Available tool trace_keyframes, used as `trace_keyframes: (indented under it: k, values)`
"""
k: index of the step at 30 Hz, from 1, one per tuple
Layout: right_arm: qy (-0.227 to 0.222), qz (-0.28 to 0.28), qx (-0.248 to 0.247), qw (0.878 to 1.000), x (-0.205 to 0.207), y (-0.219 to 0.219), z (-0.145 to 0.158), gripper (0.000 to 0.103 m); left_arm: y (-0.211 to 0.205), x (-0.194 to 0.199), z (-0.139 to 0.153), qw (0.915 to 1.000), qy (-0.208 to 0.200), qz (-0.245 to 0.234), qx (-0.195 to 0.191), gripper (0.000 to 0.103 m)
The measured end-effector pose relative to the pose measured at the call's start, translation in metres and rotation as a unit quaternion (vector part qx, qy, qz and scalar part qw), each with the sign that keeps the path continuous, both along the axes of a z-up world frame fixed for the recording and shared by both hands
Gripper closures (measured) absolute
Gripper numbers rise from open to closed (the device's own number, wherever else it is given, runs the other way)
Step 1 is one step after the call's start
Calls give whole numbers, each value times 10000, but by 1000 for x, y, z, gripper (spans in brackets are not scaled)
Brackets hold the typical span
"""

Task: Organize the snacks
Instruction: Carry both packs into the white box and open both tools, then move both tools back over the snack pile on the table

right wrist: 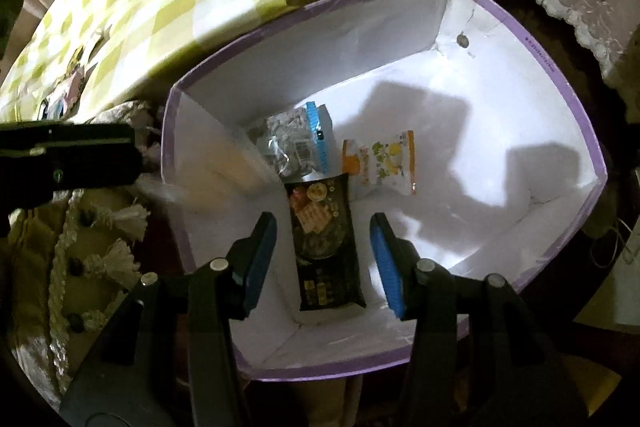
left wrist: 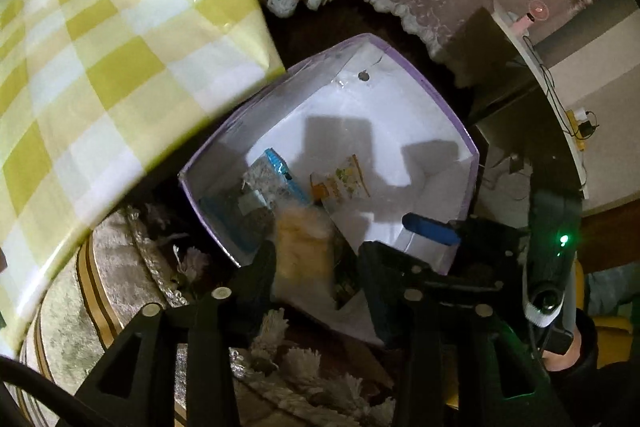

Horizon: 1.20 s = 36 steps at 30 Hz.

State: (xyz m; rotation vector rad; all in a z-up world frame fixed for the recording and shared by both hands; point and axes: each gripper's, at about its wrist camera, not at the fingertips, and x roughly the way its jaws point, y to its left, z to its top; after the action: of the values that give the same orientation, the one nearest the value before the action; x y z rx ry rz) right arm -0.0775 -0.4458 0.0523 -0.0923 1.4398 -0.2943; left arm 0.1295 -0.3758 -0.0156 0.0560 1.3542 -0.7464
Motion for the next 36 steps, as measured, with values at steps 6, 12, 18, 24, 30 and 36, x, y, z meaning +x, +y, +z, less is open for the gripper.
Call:
trace_keyframes:
  k: [6, 12, 18, 24, 30, 36]
  values:
    - [-85, 40, -21, 10000, 3, 4, 5, 48, 14, 1, 6, 9995, -76, 252, -163, 49]
    - [-244, 220, 40, 9995, 13, 20, 10, 46, 33, 2, 15, 9974, -241, 608, -291, 49]
    - [-302, 574, 100, 9978, 26, 50, 8, 46, 71, 4, 28, 9909, -483, 1168, -467, 49]
    - [-446, 938, 260, 9942, 43, 86, 8, 46, 128, 1, 39, 9760, -768, 1918, -683, 49]
    - [-459, 1217, 310, 9910, 59, 116, 4, 40, 189, -10, 44, 9563, -968, 2657, -747, 49]
    - [-507, 1355, 271, 9891, 75, 142, -4, 38, 257, -23, 45, 9273, -1134, 3500, -695, 49]
